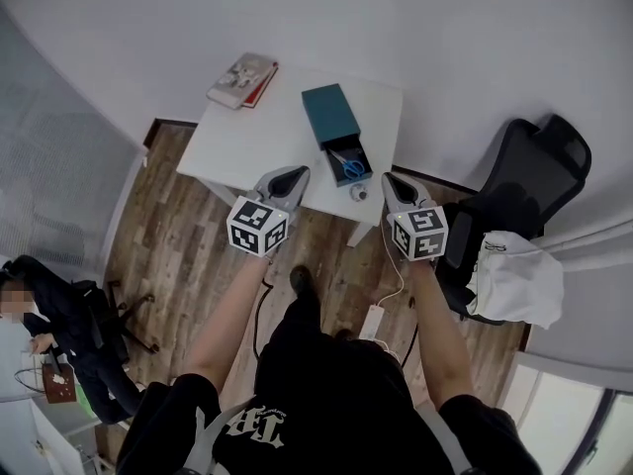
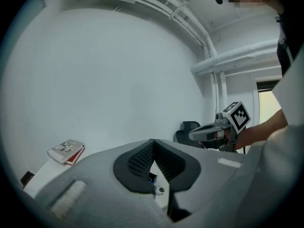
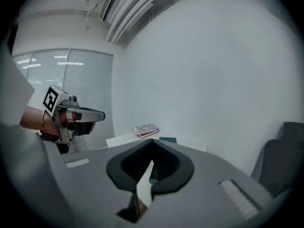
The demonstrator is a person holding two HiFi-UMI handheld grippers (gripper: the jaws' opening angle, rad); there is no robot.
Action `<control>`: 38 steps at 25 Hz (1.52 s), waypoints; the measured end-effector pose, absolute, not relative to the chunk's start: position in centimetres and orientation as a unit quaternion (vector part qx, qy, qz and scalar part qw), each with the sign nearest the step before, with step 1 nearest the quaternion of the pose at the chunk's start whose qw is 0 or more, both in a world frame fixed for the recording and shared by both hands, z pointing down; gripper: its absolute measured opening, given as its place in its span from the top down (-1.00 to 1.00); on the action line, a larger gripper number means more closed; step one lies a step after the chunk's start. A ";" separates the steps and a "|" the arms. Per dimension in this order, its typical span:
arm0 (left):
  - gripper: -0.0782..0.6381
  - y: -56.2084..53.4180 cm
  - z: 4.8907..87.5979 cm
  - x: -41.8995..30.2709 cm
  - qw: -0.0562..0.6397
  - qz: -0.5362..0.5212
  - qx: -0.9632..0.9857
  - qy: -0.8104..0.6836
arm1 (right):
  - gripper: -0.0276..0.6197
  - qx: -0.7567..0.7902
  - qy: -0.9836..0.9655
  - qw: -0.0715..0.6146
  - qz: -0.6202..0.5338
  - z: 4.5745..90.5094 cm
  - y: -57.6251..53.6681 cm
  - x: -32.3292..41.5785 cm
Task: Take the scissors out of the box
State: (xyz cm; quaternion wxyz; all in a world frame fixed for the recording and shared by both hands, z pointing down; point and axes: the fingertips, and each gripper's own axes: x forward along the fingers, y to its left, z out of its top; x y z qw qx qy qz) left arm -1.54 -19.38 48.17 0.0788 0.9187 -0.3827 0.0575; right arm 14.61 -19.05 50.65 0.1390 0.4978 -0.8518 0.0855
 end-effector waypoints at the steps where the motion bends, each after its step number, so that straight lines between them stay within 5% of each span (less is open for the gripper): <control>1: 0.79 -20.2 48.2 -1.8 0.079 0.057 0.920 -0.380 | 0.90 0.501 -0.849 0.140 0.089 50.8 -19.9 14.4; 18: 0.79 -30.5 52.0 -5.7 0.115 0.052 0.934 -0.336 | 0.90 0.533 -0.815 0.182 0.138 56.7 -29.8 10.6; 29: 0.79 -32.2 55.2 -5.9 0.136 0.052 0.936 -0.320 | 0.90 0.517 -0.797 0.268 0.158 62.9 -30.7 11.6; 32: 0.79 -32.8 56.3 -5.9 0.141 0.057 0.937 -0.316 | 0.65 0.503 -0.797 0.287 0.171 64.7 -31.5 11.6; 38: 0.79 -34.3 57.9 -5.3 0.149 0.073 0.937 -0.308 | 0.61 0.475 -0.793 0.332 0.188 68.5 -33.0 11.6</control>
